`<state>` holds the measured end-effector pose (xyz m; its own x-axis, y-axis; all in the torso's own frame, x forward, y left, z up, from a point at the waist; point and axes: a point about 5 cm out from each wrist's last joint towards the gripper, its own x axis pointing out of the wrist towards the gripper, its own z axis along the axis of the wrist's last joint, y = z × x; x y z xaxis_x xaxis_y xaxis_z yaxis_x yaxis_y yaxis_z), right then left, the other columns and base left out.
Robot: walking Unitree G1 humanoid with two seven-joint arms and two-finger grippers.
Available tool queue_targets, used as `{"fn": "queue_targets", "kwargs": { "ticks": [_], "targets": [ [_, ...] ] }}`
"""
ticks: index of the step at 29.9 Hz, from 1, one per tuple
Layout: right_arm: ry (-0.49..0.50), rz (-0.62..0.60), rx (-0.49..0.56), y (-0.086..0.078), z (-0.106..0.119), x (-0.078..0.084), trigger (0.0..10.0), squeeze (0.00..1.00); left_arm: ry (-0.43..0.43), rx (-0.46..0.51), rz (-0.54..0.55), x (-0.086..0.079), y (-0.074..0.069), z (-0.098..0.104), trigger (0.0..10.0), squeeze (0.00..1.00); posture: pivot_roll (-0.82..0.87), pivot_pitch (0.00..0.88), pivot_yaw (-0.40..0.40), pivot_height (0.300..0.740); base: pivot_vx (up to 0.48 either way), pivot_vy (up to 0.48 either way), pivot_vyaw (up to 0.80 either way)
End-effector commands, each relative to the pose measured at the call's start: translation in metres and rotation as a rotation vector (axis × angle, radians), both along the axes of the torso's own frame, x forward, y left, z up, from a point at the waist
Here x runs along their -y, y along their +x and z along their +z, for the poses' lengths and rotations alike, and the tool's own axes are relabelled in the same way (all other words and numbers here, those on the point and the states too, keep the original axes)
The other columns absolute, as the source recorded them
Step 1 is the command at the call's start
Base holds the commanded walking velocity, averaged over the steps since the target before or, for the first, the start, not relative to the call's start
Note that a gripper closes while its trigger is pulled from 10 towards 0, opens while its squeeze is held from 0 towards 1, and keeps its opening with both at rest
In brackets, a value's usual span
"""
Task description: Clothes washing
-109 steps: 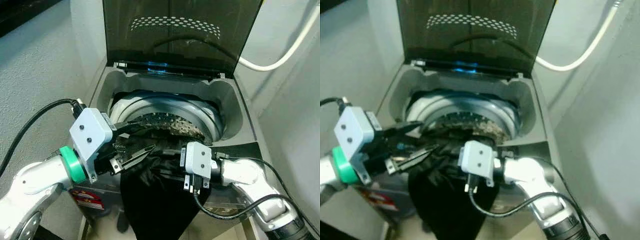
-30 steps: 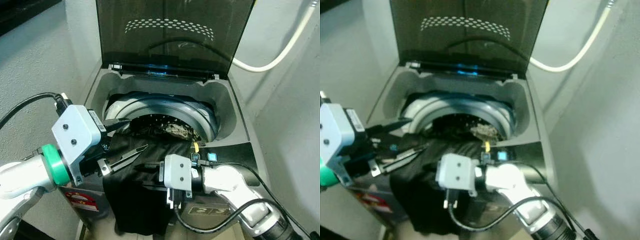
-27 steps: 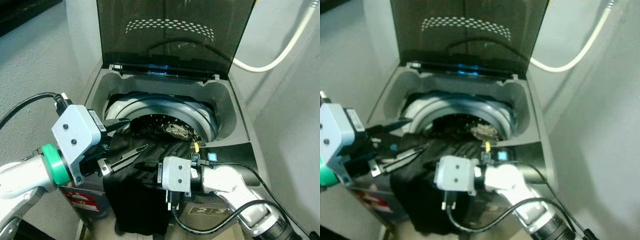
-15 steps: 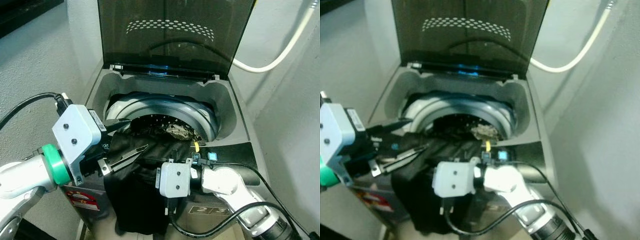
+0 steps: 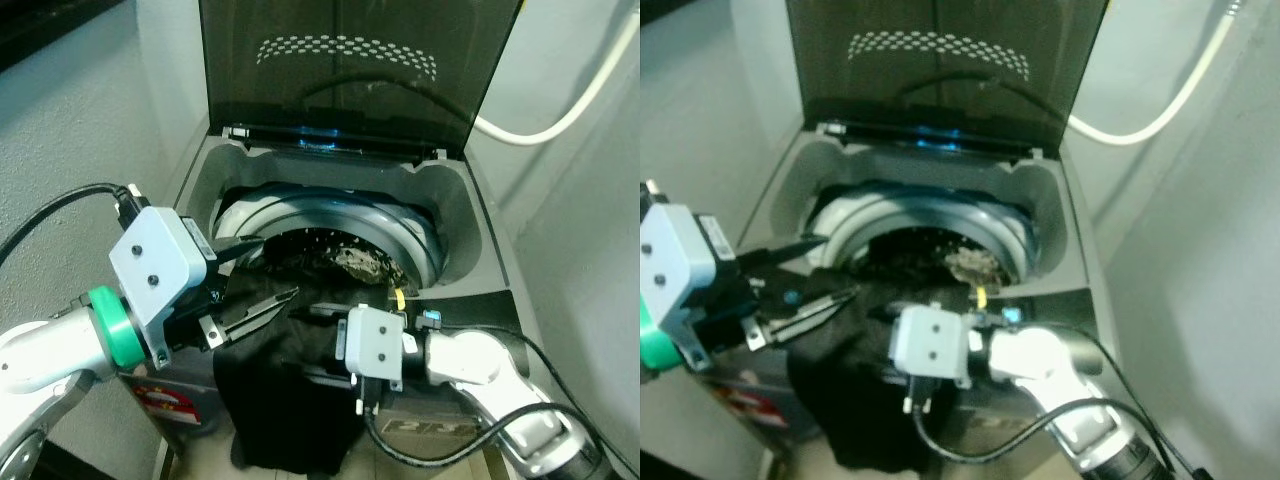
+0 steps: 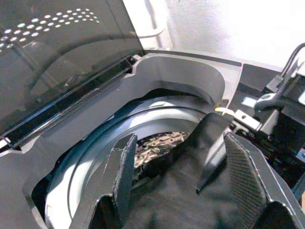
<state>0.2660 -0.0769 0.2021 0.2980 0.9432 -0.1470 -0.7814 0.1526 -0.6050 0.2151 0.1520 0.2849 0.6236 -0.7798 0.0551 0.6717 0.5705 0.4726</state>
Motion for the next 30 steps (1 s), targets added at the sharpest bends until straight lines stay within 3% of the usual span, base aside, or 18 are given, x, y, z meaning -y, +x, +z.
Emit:
{"fn": "queue_targets", "kwargs": {
  "ticks": [1,3,4,7,14,15,17,18,30],
  "targets": [
    [-0.049,-0.01,-0.045,-0.002,-0.01,0.009,10.0,1.0,0.0,-0.009,-0.013,0.002,-0.001,-0.003,10.0,0.0,0.13,0.078,-0.001,0.74,0.0,0.0,0.0],
    [-0.049,-0.01,-0.045,-0.002,-0.01,0.009,10.0,1.0,0.0,-0.009,-0.013,0.002,-0.001,-0.003,10.0,0.0,0.13,0.078,-0.001,0.74,0.0,0.0,0.0],
    [-0.094,0.018,-0.065,-0.008,-0.017,0.012,10.0,0.0,0.001,-0.011,-0.014,0.002,0.0,-0.004,10.0,0.0,0.12,0.075,0.003,0.74,0.0,0.0,0.0],
    [-0.156,0.04,-0.073,-0.012,-0.029,0.013,10.0,0.0,0.003,-0.013,-0.015,0.001,0.001,-0.004,10.0,0.0,0.12,0.075,0.003,0.74,0.0,0.0,0.0],
    [-0.187,0.033,-0.058,-0.01,-0.033,0.011,10.0,0.0,0.003,-0.013,-0.014,0.001,0.001,-0.004,10.0,0.0,0.13,0.073,0.003,0.74,0.0,0.0,0.0],
    [-0.197,0.029,-0.048,-0.009,-0.034,0.01,3.8,0.0,0.002,-0.013,-0.013,0.001,0.001,-0.004,10.0,0.0,0.13,0.074,0.002,0.74,0.0,0.0,0.0],
    [-0.197,0.029,-0.048,-0.009,-0.034,0.01,3.8,0.0,0.002,-0.013,-0.013,0.001,0.001,-0.004,10.0,0.0,0.13,0.074,0.002,0.74,0.0,0.0,0.0],
    [-0.192,0.015,-0.034,-0.006,-0.034,0.009,0.0,0.0,0.0,-0.013,-0.012,0.001,0.001,-0.004,10.0,0.0,0.13,0.078,0.002,0.74,0.0,0.0,0.0],
    [-0.133,-0.027,-0.011,0.0,-0.025,0.008,0.0,0.0,-0.006,-0.011,-0.01,0.002,0.002,-0.004,10.0,0.0,0.13,0.087,0.001,0.74,0.0,0.0,0.0]
  ]
}}
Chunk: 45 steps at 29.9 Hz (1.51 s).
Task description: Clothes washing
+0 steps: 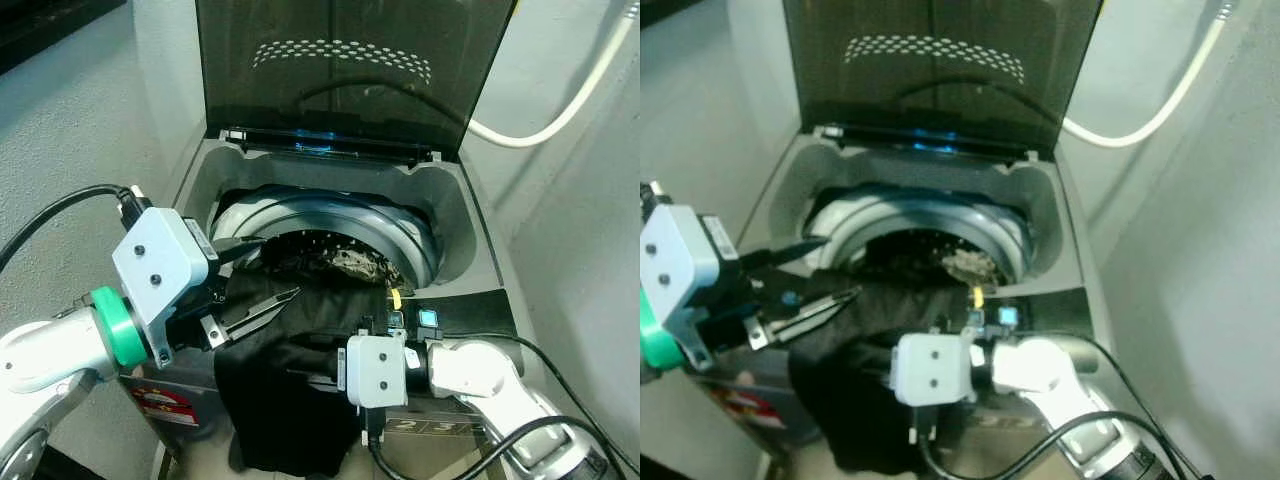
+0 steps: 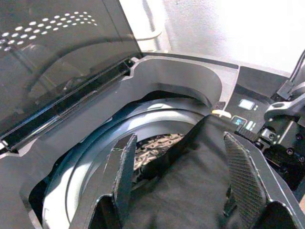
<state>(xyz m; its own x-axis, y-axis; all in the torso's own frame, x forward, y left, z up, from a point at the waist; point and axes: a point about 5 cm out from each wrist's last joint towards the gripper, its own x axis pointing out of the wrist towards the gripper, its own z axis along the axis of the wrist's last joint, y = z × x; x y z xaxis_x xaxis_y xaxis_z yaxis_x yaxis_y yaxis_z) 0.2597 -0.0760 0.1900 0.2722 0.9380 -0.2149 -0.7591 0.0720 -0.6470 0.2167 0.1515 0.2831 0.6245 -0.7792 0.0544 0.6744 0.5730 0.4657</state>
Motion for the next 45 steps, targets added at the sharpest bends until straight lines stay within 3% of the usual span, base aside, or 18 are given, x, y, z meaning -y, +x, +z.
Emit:
{"fn": "queue_targets", "kwargs": {
  "ticks": [1,9,13,16,18,20,21,22,23,24,27,28,31,33,40,43,44,45],
  "targets": [
    [-0.048,-0.066,-0.049,0.007,-0.013,0.009,0.0,0.0,-0.002,-0.005,-0.01,0.002,0.0,-0.002,10.0,0.0,0.13,0.087,0.001,0.74,0.0,0.0,0.0],
    [-0.036,-0.073,-0.039,0.009,-0.013,0.008,0.0,0.0,-0.004,-0.007,-0.009,0.002,0.0,-0.002,10.0,0.0,0.13,0.09,-0.001,0.74,0.0,0.0,0.0],
    [0.021,-0.099,-0.034,0.013,-0.008,0.006,0.0,0.0,-0.006,-0.006,-0.006,0.003,0.0,-0.003,10.0,0.0,0.13,0.09,-0.003,0.74,0.0,0.0,0.0],
    [0.155,-0.177,-0.009,0.025,0.006,0.001,0.0,0.0,-0.009,-0.006,-0.004,0.003,0.001,-0.003,10.0,0.0,0.13,0.091,-0.005,0.74,0.0,0.0,0.0],
    [0.327,-0.297,0.041,0.042,0.028,-0.001,0.5,0.0,-0.014,-0.005,-0.004,0.004,0.001,-0.004,10.0,0.0,0.13,0.093,-0.005,0.74,0.0,0.0,0.0],
    [0.403,-0.373,0.078,0.052,0.04,-0.001,0.5,0.0,-0.017,-0.004,-0.005,0.005,0.002,-0.003,10.0,0.0,0.13,0.094,-0.005,0.74,0.0,0.0,0.0],
    [0.475,-0.452,0.127,0.063,0.052,0.001,10.0,0.0,-0.021,-0.002,-0.005,0.005,0.002,-0.003,10.0,0.0,0.13,0.094,-0.004,0.74,0.0,0.0,0.0],
    [0.475,-0.452,0.127,0.063,0.052,0.001,10.0,0.0,-0.021,-0.002,-0.005,0.005,0.002,-0.003,10.0,0.0,0.13,0.094,-0.004,0.74,0.0,0.0,0.0],
    [0.557,-0.615,0.248,0.084,0.074,0.006,10.0,0.0,-0.036,0.004,-0.004,0.006,0.003,-0.001,10.0,0.0,0.13,0.096,-0.004,0.74,0.0,0.0,0.0],
    [0.557,-0.615,0.248,0.084,0.074,0.006,10.0,0.0,-0.036,0.004,-0.004,0.006,0.003,-0.001,10.0,0.0,0.13,0.096,-0.004,0.74,0.0,0.0,0.0],
    [0.66,-0.802,0.358,0.106,0.097,0.007,10.0,0.0,-0.049,0.012,-0.008,0.008,0.005,0.0,10.0,0.0,0.12,0.096,-0.004,0.74,0.0,0.0,0.0],
    [0.66,-0.802,0.358,0.106,0.097,0.007,10.0,0.0,-0.049,0.012,-0.008,0.008,0.005,0.0,10.0,0.0,0.12,0.096,-0.004,0.74,0.0,0.0,0.0],
    [0.819,-1.009,0.496,0.116,0.124,0.013,10.0,0.0,-0.061,0.021,-0.009,0.01,0.006,0.001,10.0,0.0,0.14,0.093,-0.01,0.74,0.0,0.0,0.0],
    [0.863,-1.048,0.546,0.116,0.131,0.015,10.0,0.0,-0.064,0.024,-0.007,0.011,0.006,0.002,10.0,0.0,0.14,0.094,-0.015,0.74,0.0,0.0,0.0],
    [0.856,-1.001,0.545,0.118,0.128,0.008,10.0,0.0,-0.063,0.022,0.005,0.009,0.004,0.001,10.0,0.0,0.15,0.098,-0.014,0.74,0.0,0.0,0.0],
    [0.725,-0.775,0.47,0.108,0.104,-0.006,10.0,0.0,-0.059,0.017,0.015,0.008,0.005,-0.001,10.0,0.0,0.14,0.1,-0.005,0.74,0.0,0.0,0.0],
    [0.662,-0.657,0.424,0.099,0.092,-0.013,10.0,0.6,-0.06,0.016,0.013,0.009,0.007,-0.001,10.0,0.0,0.13,0.098,0.0,0.74,0.0,0.0,0.0],
    [0.662,-0.657,0.424,0.099,0.092,-0.013,10.0,0.6,-0.06,0.016,0.013,0.009,0.007,-0.001,10.0,0.0,0.13,0.098,0.0,0.74,0.0,0.0,0.0]
  ]
}}
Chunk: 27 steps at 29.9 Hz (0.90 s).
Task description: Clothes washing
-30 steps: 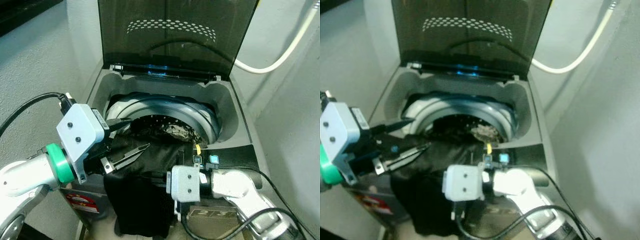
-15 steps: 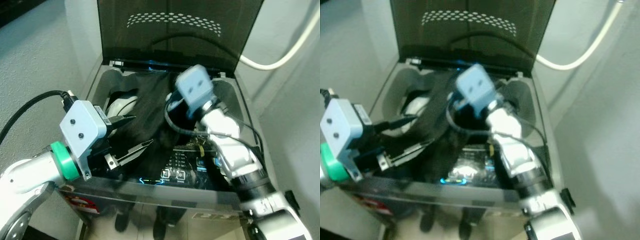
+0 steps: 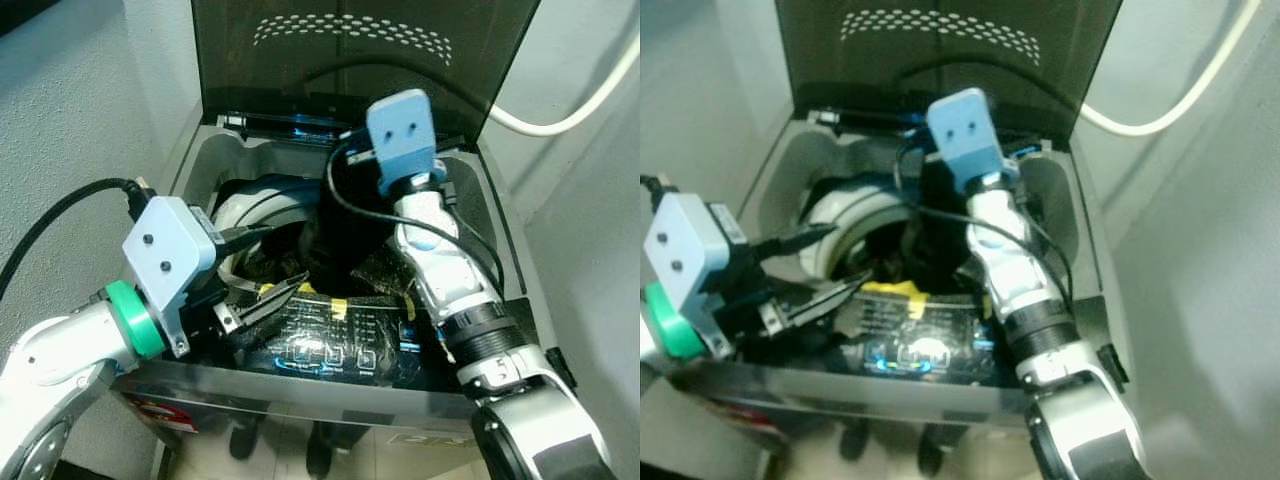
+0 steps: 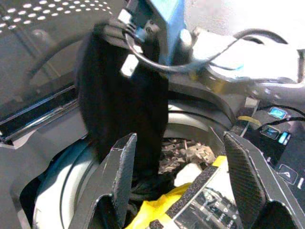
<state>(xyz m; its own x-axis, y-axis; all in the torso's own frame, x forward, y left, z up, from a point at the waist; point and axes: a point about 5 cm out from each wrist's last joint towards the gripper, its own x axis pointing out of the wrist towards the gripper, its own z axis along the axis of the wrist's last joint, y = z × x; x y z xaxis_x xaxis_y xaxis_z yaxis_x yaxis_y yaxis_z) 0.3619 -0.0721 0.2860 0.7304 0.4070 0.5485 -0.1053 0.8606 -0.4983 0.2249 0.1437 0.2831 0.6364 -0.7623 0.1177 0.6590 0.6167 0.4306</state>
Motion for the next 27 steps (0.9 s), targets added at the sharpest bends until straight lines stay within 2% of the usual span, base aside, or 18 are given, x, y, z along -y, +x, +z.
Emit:
{"fn": "queue_targets", "kwargs": {
  "ticks": [1,3,8,9,10,13,16,22,24,25,26,27],
  "targets": [
    [-0.077,0.139,-0.054,-0.01,-0.015,-0.012,10.0,1.0,0.012,0.003,-0.007,0.001,0.0,-0.001,10.0,0.0,0.12,0.098,0.005,0.74,0.0,0.0,0.0],
    [-0.072,0.219,-0.122,-0.016,-0.026,-0.013,10.0,1.0,0.01,0.003,-0.01,0.003,0.003,-0.001,10.0,0.0,0.12,0.095,0.009,0.74,0.0,0.0,0.0],
    [-0.02,0.26,-0.165,-0.019,-0.028,-0.012,10.0,1.0,0.009,0.005,-0.011,0.003,0.004,-0.001,10.0,0.0,0.12,0.092,0.012,0.74,0.0,0.0,0.0],
    [0.011,0.301,-0.194,-0.022,-0.029,-0.011,10.0,0.07,0.008,0.006,-0.008,0.003,0.005,-0.001,10.0,0.0,0.12,0.088,0.014,0.74,0.0,0.0,0.0],
    [0.039,0.366,-0.236,-0.027,-0.03,-0.011,10.0,0.0,0.007,0.012,0.002,0.002,0.006,-0.001,10.0,0.0,0.12,0.085,0.014,0.74,0.0,0.0,0.0],
    [0.056,0.436,-0.285,-0.032,-0.033,-0.011,10.0,0.0,0.002,0.018,0.022,0.001,0.009,-0.001,10.0,0.0,0.12,0.082,0.012,0.74,0.0,0.0,0.0],
    [0.033,0.548,-0.37,-0.048,-0.049,-0.009,10.0,0.0,-0.02,0.034,0.065,0.001,0.014,-0.001,10.0,0.0,0.12,0.08,0.011,0.74,0.0,0.0,0.0],
    [0.101,0.571,-0.396,-0.056,-0.052,0.002,10.0,0.0,-0.05,0.055,0.13,-0.002,0.021,0.0,10.0,0.0,0.11,0.076,0.009,0.74,0.0,0.0,0.0],
    [0.321,0.457,-0.341,-0.048,-0.037,0.019,10.0,0.0,-0.094,0.075,0.227,-0.006,0.032,0.001,10.0,0.0,0.11,0.075,0.009,0.74,0.0,0.0,0.0],
    [0.321,0.457,-0.341,-0.048,-0.037,0.019,10.0,0.0,-0.094,0.075,0.227,-0.006,0.032,0.001,10.0,0.0,0.11,0.075,0.009,0.74,0.0,0.0,0.0],
    [0.545,0.307,-0.292,-0.038,-0.028,0.038,10.0,0.0,-0.144,0.096,0.309,-0.009,0.042,0.001,10.0,0.0,0.1,0.076,0.012,0.74,0.0,0.0,0.0],
    [0.61,0.234,-0.27,-0.036,-0.026,0.045,10.0,0.0,-0.172,0.099,0.346,-0.011,0.047,0.001,10.0,0.0,0.1,0.076,0.012,0.74,0.0,0.0,0.0]
  ]
}}
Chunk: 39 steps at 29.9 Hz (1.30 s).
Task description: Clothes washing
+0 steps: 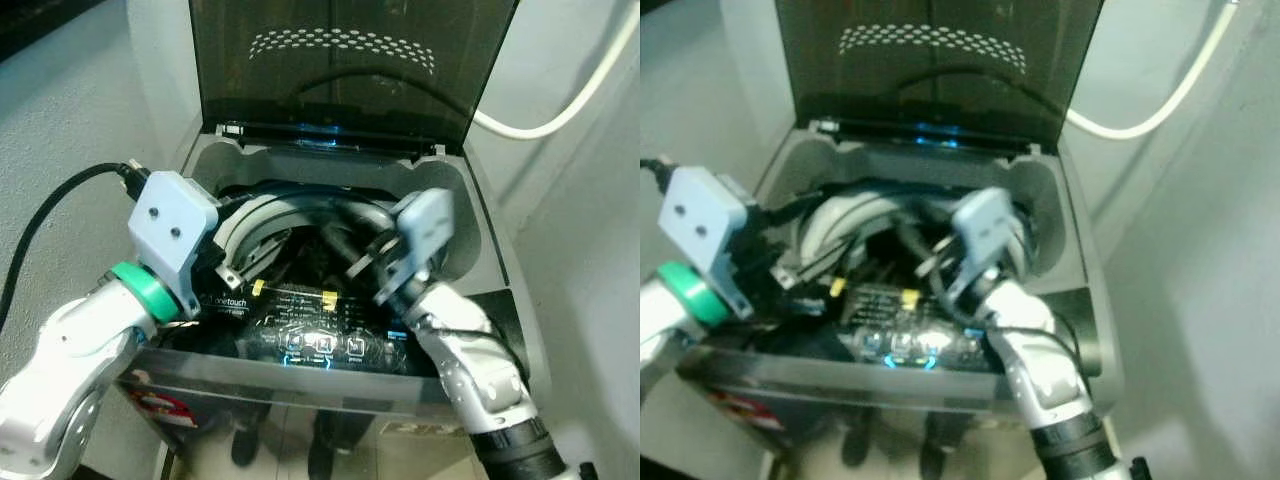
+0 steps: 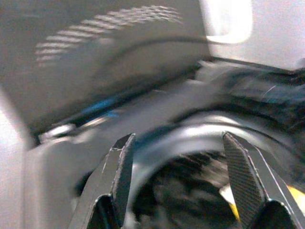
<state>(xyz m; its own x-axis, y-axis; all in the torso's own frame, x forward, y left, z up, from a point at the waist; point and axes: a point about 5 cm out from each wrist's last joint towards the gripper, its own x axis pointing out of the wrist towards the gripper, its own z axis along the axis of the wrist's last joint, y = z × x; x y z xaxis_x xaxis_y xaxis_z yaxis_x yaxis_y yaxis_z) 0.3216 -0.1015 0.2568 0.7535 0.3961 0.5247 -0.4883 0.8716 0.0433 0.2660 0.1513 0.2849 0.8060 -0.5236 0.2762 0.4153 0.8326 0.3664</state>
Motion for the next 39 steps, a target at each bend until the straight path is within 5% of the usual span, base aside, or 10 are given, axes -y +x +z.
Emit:
{"fn": "queue_targets", "kwargs": {
  "ticks": [1,6,13,39],
  "targets": [
    [0.094,-0.126,-0.018,0.004,0.003,0.016,10.0,0.0,-0.023,0.014,0.059,-0.003,0.006,-0.001,10.0,0.0,0.1,0.076,0.012,0.74,0.0,0.0,0.0],
    [0.167,-0.299,-0.017,0.007,0.004,0.03,10.0,0.0,-0.102,0.032,0.189,-0.01,0.022,-0.003,10.0,0.0,0.09,0.078,0.018,0.74,0.0,0.0,0.0],
    [0.113,-0.247,0.023,0.005,0.008,0.021,10.0,0.0,-0.15,0.035,0.283,-0.014,0.035,-0.01,10.0,0.0,0.08,0.082,0.018,0.74,0.0,0.0,0.0],
    [0.072,-0.213,0.009,0.007,0.007,0.01,10.0,0.0,-0.193,0.085,0.366,-0.02,0.041,-0.012,10.0,0.0,0.09,0.085,0.004,0.74,-0.012,0.0,0.0]
  ]
}}
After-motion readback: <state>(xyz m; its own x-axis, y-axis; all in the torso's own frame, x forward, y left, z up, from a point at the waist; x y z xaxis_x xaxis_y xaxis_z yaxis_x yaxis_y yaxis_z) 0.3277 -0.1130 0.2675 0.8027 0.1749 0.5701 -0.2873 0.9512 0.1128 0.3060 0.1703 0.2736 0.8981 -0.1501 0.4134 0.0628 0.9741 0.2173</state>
